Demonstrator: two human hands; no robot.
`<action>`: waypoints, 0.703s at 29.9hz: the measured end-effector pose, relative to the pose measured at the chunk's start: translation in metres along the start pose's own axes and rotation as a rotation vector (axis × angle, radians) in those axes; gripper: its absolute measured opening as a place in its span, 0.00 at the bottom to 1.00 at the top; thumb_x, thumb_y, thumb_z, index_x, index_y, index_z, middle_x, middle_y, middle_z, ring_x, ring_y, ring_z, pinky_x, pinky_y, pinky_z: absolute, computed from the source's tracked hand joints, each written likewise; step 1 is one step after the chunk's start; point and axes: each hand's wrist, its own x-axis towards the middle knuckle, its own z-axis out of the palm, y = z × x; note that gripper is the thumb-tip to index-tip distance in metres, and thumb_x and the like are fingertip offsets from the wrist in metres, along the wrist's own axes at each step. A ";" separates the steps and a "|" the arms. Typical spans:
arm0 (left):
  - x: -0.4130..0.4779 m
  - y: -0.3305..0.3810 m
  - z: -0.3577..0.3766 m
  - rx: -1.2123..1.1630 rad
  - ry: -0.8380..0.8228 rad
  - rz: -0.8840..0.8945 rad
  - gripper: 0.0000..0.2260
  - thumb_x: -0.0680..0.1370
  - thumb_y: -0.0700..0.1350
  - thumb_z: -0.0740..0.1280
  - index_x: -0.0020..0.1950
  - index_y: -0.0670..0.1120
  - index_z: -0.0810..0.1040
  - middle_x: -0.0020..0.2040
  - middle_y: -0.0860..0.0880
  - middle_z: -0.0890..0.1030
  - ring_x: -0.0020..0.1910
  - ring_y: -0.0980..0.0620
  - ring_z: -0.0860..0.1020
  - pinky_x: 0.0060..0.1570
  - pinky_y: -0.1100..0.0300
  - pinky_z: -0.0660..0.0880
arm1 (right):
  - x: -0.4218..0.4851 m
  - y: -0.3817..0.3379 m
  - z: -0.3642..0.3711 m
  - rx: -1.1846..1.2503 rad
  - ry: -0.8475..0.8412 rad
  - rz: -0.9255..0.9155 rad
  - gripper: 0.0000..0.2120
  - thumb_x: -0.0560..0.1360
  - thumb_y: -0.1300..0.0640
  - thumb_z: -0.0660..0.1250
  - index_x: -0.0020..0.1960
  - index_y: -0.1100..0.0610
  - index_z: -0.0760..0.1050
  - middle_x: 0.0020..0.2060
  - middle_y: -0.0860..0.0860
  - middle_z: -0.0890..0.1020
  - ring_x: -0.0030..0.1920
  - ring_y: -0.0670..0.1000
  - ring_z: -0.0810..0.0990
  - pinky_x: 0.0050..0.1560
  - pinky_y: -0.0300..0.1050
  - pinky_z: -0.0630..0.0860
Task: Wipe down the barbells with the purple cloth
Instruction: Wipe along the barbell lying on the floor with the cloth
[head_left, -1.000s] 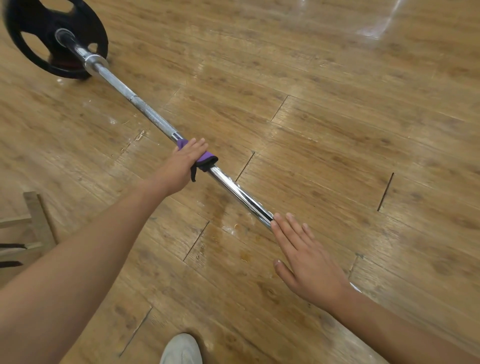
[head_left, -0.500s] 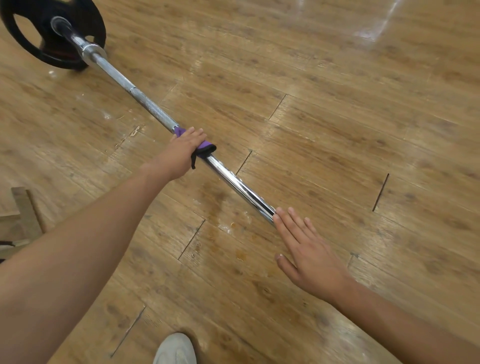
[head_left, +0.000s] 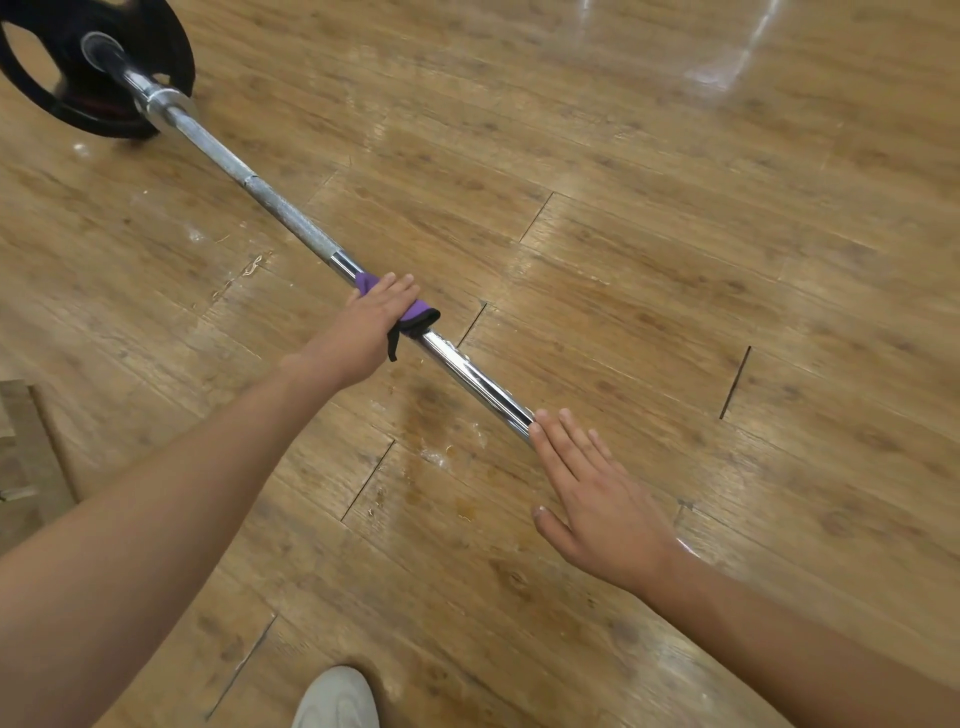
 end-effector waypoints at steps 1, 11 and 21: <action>-0.002 -0.001 -0.001 0.003 -0.005 0.016 0.39 0.76 0.24 0.59 0.83 0.47 0.52 0.83 0.51 0.50 0.82 0.52 0.46 0.79 0.48 0.45 | 0.000 -0.001 0.000 -0.001 0.004 0.003 0.37 0.81 0.42 0.54 0.83 0.58 0.43 0.82 0.52 0.44 0.82 0.52 0.40 0.79 0.52 0.46; -0.020 -0.005 0.002 -0.013 0.011 0.020 0.38 0.76 0.25 0.58 0.83 0.46 0.53 0.83 0.50 0.50 0.82 0.51 0.45 0.79 0.45 0.45 | -0.005 -0.016 0.007 0.034 0.012 -0.021 0.40 0.80 0.41 0.56 0.83 0.58 0.43 0.82 0.52 0.43 0.81 0.53 0.39 0.79 0.52 0.44; -0.037 -0.025 -0.003 -0.100 -0.055 -0.017 0.30 0.82 0.31 0.59 0.82 0.44 0.56 0.83 0.48 0.52 0.82 0.49 0.47 0.79 0.51 0.47 | -0.014 -0.041 0.015 0.041 0.008 -0.045 0.41 0.79 0.40 0.57 0.83 0.59 0.46 0.82 0.54 0.45 0.82 0.55 0.40 0.78 0.54 0.48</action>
